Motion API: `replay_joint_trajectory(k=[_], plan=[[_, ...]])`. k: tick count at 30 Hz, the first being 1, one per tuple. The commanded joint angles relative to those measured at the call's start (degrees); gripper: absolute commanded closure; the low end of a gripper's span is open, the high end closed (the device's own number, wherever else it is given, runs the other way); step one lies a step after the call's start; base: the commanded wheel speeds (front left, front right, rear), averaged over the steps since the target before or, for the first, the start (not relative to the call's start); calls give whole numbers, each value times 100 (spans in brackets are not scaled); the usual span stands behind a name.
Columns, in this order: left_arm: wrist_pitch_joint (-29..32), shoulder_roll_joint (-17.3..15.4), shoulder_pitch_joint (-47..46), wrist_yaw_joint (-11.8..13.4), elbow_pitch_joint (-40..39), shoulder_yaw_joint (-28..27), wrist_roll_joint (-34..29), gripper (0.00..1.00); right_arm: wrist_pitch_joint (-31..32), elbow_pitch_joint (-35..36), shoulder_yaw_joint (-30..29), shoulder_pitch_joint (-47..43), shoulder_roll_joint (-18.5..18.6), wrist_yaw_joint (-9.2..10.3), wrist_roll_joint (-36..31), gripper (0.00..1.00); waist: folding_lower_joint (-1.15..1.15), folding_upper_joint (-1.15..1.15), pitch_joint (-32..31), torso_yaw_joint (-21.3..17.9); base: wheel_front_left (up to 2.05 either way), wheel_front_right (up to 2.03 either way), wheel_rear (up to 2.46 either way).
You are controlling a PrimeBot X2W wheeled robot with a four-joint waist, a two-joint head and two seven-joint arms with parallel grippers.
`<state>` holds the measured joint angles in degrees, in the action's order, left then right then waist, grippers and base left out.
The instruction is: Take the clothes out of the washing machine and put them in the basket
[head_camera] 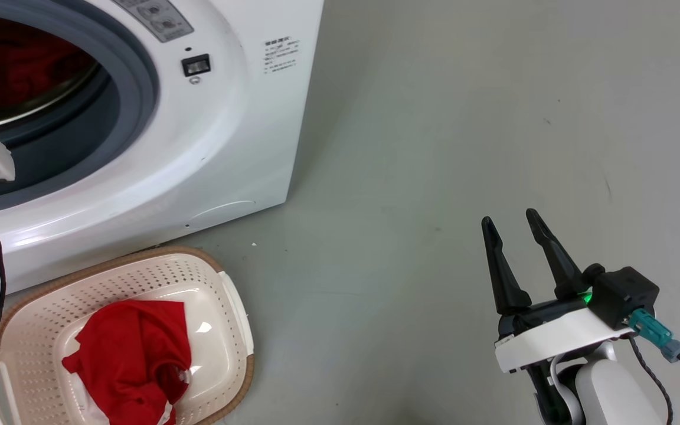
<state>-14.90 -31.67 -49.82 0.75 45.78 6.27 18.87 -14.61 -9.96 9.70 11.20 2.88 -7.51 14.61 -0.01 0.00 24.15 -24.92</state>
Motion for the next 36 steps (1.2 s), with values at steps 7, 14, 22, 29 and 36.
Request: replay_joint_trajectory(k=[7, 14, 22, 29, 36], plan=[[157, -26, 366, 109, -506, 4, 44, 100, 68, 157, -38, -118, -1, 4, -56, 0, 1, 0, -28, 74, 0, 0, 0], [794, -216, 255, 202, -979, 73, 16, 0, 77, 247, 20, -92, -2, 4, 4, 0, 1, 0, 238, -43, 0, 0, 0], [1619, -619, -103, 77, -1161, 124, 60, 0, 25, 211, 158, -7, -2, 4, 143, 0, 1, 0, 598, -283, 0, 0, 0], [2669, -1048, -863, -147, -1231, 308, -50, 0, -18, 185, 340, 99, -3, 4, 270, 0, 1, 0, 1060, -490, 0, 0, 0], [3758, -1393, -1745, -374, -1351, 523, -158, 0, -56, 110, 606, 268, -4, 4, 478, 0, 1, 0, 1599, -700, 0, 0, 0]])
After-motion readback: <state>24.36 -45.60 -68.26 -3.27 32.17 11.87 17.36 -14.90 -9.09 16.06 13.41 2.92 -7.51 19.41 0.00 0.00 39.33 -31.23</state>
